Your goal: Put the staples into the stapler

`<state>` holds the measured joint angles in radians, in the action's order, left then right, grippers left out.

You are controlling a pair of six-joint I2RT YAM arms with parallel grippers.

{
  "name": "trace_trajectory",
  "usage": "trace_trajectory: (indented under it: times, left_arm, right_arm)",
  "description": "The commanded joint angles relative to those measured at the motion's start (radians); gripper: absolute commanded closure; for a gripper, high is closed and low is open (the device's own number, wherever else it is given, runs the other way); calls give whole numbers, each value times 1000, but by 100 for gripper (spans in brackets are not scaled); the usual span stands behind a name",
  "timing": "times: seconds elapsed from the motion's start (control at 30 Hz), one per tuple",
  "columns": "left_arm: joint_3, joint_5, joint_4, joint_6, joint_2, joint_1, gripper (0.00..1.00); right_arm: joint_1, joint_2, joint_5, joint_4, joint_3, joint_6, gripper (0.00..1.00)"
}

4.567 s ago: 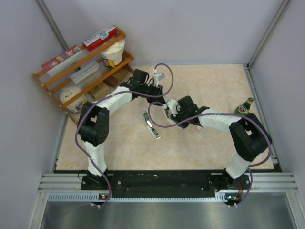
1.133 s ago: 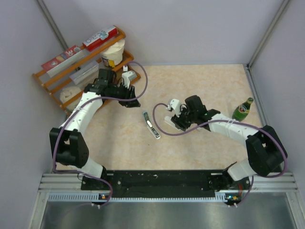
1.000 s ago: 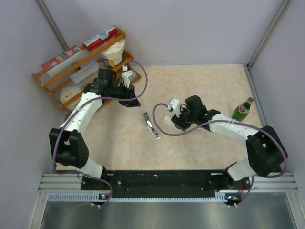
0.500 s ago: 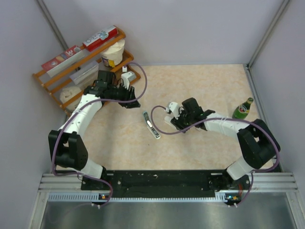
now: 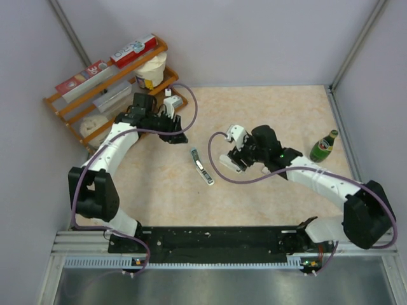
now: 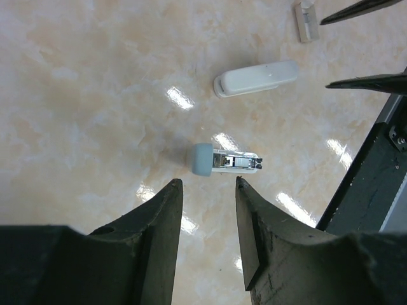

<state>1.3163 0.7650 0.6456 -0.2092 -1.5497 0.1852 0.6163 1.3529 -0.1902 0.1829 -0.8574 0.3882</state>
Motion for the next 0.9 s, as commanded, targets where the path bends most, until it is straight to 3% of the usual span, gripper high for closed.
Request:
trace_trajectory:
  times: [0.0,0.27,0.57,0.67,0.87]
  left_arm:
    - [69,10,0,-13,-56,0,56]
    - [130,6,52,-24,-154,-30,56]
    - [92,10,13,-15,-141,-59,53]
    - [75,10,-21,13,-125,-59,47]
    - [64,-3,-58,42,-116,-61,25]
  right_arm:
    - [92,-60,-28,-94,-2,-61,39]
    - [261,138,113,-82,-118,-121,39]
    - [276,324,77,1,-278,-288,42]
    - [296,350,103,27,-293,-293,41]
    - [330,371,141,70,-315,-288,41]
